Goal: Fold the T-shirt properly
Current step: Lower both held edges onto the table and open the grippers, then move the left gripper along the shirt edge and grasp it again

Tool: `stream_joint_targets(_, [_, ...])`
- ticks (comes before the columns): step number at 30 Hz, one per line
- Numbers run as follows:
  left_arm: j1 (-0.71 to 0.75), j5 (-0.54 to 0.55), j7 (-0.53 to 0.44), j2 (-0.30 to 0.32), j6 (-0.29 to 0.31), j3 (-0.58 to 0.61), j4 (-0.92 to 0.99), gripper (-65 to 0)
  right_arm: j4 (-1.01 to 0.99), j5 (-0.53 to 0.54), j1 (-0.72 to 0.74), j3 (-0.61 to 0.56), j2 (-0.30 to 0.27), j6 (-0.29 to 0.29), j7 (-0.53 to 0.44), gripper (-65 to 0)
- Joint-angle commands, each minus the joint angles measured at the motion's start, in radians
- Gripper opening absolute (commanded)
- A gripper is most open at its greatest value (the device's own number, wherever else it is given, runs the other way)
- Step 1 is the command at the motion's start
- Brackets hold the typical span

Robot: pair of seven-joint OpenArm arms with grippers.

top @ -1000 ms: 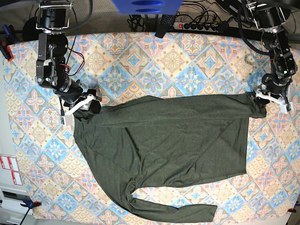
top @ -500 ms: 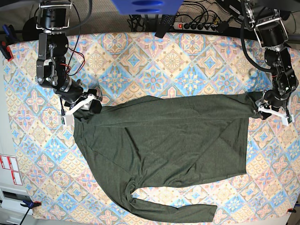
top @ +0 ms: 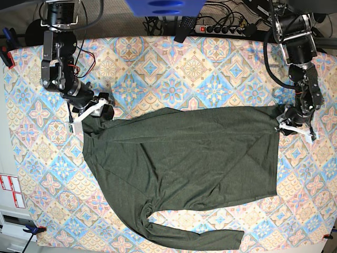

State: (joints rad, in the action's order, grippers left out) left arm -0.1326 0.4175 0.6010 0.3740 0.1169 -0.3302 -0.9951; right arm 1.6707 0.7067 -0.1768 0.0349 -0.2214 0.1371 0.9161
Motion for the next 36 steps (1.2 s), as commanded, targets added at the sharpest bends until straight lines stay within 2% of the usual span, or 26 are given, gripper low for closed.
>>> stream_joint_targets(1, [-0.011,-0.006,-0.028,0.016,0.002,0.007,-0.005,-28.3,0.035,0.014,0.015,0.004,-0.011,0.009,-0.021,-39.5])
stream_joint_targets(7, [-0.005,-0.007,-0.034,0.001,0.002,0.042,-0.001,-30.7,0.056,0.014,0.009,0.006,-0.011,0.009,-0.021,-39.5])
stream_joint_targets(10, [-0.005,-0.004,-0.033,0.0,0.004,0.044,-0.001,-44.4,0.056,0.014,0.009,0.007,-0.011,0.009,-0.021,-39.5])
stream_joint_targets(13, [-0.005,-0.002,-0.034,0.0,0.007,0.042,-0.006,-64.5,0.056,0.014,0.009,0.007,-0.013,0.009,-0.021,-39.5])
stream_joint_targets(18, [-0.002,-0.002,-0.033,0.0,0.007,0.039,-0.044,-65.0,0.047,0.011,0.015,0.007,-0.013,0.009,-0.021,-39.5])
stream_joint_targets(24, [0.083,-0.001,-0.005,-0.003,0.002,0.039,-0.284,-65.0,0.046,0.009,0.016,0.007,-0.013,0.009,-0.021,-39.5])
stream_joint_targets(30, [0.101,0.027,0.098,-0.068,0.002,-0.002,-0.496,-65.0,0.004,0.009,0.016,0.007,-0.013,0.009,-0.021,-39.5])
stream_joint_targets(36, [0.072,0.017,0.132,-0.109,0.002,-0.004,-0.558,-65.0,0.003,0.009,0.018,0.007,-0.013,0.009,-0.021,-39.5])
